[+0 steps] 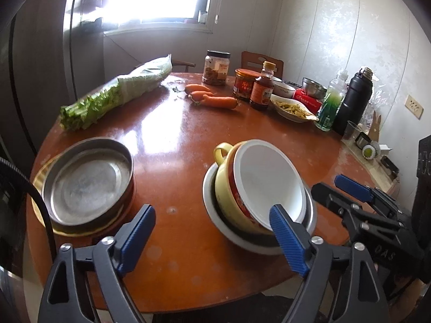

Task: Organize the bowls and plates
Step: 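Move both grippers to the steel bowl rim and grasp it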

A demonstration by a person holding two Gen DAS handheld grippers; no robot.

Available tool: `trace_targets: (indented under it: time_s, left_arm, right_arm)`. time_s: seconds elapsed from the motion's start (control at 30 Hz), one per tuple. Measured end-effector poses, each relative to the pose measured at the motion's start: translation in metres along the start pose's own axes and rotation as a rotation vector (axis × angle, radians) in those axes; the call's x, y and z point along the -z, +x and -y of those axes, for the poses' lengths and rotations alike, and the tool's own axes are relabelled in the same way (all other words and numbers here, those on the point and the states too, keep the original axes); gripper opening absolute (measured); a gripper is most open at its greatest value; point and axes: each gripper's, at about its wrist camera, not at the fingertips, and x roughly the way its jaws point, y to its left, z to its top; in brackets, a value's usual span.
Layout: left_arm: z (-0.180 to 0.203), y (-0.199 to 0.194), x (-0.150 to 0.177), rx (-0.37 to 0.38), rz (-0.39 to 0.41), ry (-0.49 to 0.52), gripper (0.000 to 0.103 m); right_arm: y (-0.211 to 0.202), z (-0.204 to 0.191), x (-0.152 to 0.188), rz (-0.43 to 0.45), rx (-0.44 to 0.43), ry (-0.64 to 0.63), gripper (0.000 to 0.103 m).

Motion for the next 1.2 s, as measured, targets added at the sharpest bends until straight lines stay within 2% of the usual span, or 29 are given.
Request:
trace_targets:
  time_s: [0.17, 0.63, 1.2]
  left_arm:
    - [-0.007, 0.000, 0.006, 0.046, -0.020, -0.057, 0.089]
    - [0.005, 0.029, 0.004, 0.023, -0.068, -0.086, 0.091]
    - [0.004, 0.064, 0.000, 0.050, -0.135, -0.112, 0.091]
  right_arm:
    - [0.001, 0.008, 0.004, -0.010, 0.012, 0.022, 0.073]
    - [0.018, 0.022, 0.010, -0.065, 0.007, 0.061, 0.074]
    - [0.051, 0.036, 0.004, -0.121, -0.059, 0.094, 0.074]
